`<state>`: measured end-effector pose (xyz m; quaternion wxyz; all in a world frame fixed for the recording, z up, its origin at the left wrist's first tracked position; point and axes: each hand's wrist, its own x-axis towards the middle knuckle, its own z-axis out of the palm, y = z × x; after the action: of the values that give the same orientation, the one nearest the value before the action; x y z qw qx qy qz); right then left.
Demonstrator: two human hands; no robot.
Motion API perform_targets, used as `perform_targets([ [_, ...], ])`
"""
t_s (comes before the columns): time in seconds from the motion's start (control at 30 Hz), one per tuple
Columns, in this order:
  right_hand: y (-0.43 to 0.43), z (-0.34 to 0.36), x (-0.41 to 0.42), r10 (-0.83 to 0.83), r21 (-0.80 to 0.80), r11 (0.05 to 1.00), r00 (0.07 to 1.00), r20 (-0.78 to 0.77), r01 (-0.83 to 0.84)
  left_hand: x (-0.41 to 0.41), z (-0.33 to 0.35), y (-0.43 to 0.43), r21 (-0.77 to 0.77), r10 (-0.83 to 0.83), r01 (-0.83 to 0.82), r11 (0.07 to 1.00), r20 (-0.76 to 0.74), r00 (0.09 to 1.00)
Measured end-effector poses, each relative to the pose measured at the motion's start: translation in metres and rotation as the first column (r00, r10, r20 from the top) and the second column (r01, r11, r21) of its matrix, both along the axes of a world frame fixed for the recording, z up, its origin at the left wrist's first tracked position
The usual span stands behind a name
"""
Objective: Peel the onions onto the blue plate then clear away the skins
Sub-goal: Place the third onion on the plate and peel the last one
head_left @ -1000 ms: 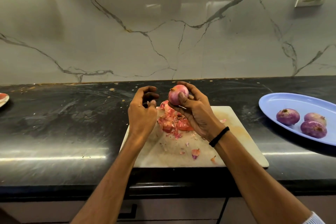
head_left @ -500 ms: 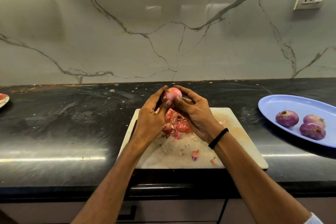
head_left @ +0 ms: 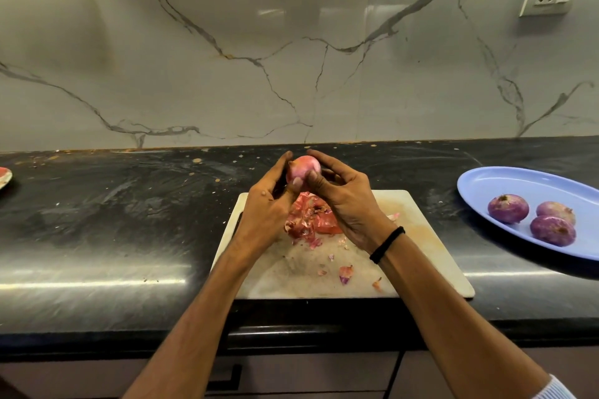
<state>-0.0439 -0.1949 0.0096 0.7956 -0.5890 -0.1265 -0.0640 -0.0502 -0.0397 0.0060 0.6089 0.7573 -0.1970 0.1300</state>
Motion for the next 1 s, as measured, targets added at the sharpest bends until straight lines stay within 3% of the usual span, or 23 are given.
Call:
perform_targets([
  [0.1,0.0,-0.001,0.001,0.055,0.065,0.996,0.998,0.007,-0.055,-0.001,0.001,0.0,-0.19,-0.062,0.051,0.98,-0.052,0.997],
  [0.17,-0.001,-0.002,0.002,0.05,0.034,0.998,0.998,0.027,-0.051,-0.001,0.004,-0.002,-0.382,-0.141,0.083,0.92,-0.126,0.982],
  [0.23,-0.002,-0.005,0.003,0.021,-0.041,0.999,0.998,0.057,-0.019,0.0,0.006,-0.003,-0.448,-0.136,0.044,0.893,-0.174,0.975],
  [0.33,-0.001,-0.004,0.003,-0.023,-0.163,0.986,0.995,0.1,0.039,0.001,0.005,-0.002,-0.424,-0.07,-0.027,0.905,-0.21,0.975],
  [0.53,0.0,-0.003,0.002,0.056,-0.144,0.989,0.994,0.091,-0.042,0.004,-0.001,0.0,-0.219,0.079,-0.114,0.969,-0.165,0.983],
  [0.7,0.001,-0.005,0.002,0.032,-0.128,0.991,0.998,0.046,-0.026,0.011,-0.008,0.003,0.0,0.278,-0.278,0.96,-0.047,0.959],
  [0.9,0.0,-0.003,0.003,-0.009,-0.082,0.997,0.999,0.031,0.012,0.008,-0.009,0.003,-0.019,0.093,-0.094,0.995,-0.009,0.996],
  [1.0,0.0,-0.003,0.002,-0.008,-0.07,0.997,0.999,0.035,0.011,0.01,-0.01,0.003,-0.065,0.078,-0.08,0.995,-0.026,0.997],
])
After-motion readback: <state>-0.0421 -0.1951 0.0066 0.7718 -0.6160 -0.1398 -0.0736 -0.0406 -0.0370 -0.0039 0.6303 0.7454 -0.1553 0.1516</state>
